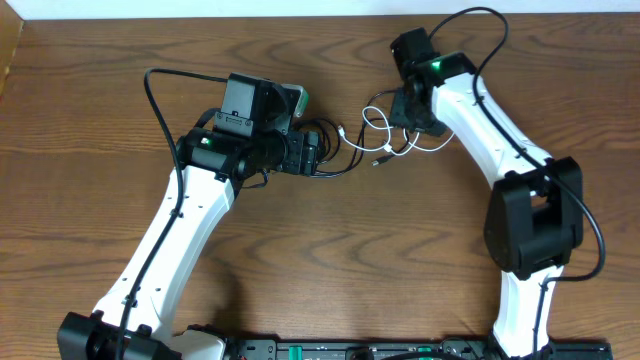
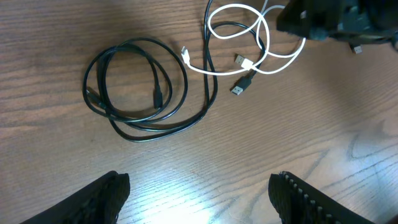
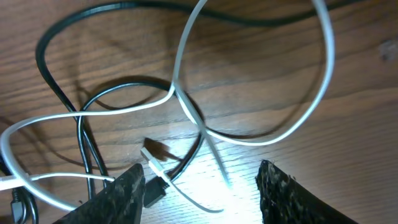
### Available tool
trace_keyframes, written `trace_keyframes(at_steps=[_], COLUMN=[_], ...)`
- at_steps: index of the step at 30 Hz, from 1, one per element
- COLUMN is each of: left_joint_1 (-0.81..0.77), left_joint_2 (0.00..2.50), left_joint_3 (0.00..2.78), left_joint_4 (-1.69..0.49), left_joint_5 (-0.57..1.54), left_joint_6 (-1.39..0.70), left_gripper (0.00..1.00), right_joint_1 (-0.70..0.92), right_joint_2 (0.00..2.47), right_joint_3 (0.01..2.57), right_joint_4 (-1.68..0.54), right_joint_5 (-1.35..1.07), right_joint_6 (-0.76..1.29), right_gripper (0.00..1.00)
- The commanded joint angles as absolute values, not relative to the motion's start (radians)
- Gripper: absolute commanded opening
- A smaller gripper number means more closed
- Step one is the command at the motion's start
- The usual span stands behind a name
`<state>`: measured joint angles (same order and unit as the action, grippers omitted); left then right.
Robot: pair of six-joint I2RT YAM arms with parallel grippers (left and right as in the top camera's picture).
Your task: Untangle cables
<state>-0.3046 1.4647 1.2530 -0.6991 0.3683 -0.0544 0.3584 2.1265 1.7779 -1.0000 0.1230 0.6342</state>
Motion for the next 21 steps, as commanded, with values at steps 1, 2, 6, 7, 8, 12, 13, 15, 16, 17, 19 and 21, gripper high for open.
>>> trace_keyframes(at_steps=[1, 2, 6, 7, 8, 12, 13, 15, 16, 17, 19, 21], left_joint_1=[-0.305, -0.305, -0.305, -0.305, -0.305, -0.305, -0.305, -0.305, -0.305, -0.305, -0.305, -0.305], left_joint_2=[1.471, 1.471, 1.471, 1.471, 1.471, 1.471, 1.471, 1.471, 1.471, 1.471, 1.471, 1.471], left_joint_3=[1.247, 1.247, 1.247, 1.247, 1.247, 1.247, 1.247, 1.247, 1.247, 1.247, 1.247, 1.247], left_joint_4=[-0.699, -0.699, -0.699, -0.699, -0.699, -0.699, -0.699, -0.702, -0.704, -0.707, -0.707, -0.707], left_joint_5=[0.374, 0.374, 0.374, 0.374, 0.374, 0.374, 0.374, 0.374, 0.374, 0.374, 0.374, 0.374], left_joint_6=[-0.045, -0.045, -0.045, -0.044, -0.044, -0.044, -0.044, -0.044, -0.044, -0.04, -0.038, -0.038], left_gripper=[0.77, 0.77, 0.77, 0.77, 0.77, 0.77, 0.77, 0.77, 0.77, 0.77, 0.77, 0.78], right_joint_1=[0.368, 0.368, 0.367, 0.367, 0.367, 0.366, 0.366, 0.366, 0.365, 0.364, 0.363, 0.356], right_joint_2=[2.181, 2.191, 2.231, 2.234, 2.234, 2.234, 2.233, 2.229, 2.224, 2.217, 2.196, 2.161], right_joint_3=[1.771, 1.771, 1.771, 1.771, 1.771, 1.771, 1.771, 1.778, 1.788, 1.802, 1.833, 1.876], right_joint_4=[-0.998, -0.999, -0.989, -0.982, -0.98, -0.952, -0.945, -0.916, -0.904, -0.904, -0.924, -0.949], right_joint_5=[0.125, 0.125, 0.124, 0.124, 0.124, 0.12, 0.12, 0.091, 0.064, 0.052, 0.052, 0.054], right_joint_6=[0.669, 0.669, 0.669, 0.669, 0.669, 0.668, 0.667, 0.611, 0.567, 0.544, 0.532, 0.52], right_gripper=[0.54, 0.54, 0.48, 0.42, 0.35, 0.01, 0.01, 0.01, 0.01, 0.01, 0.01, 0.01])
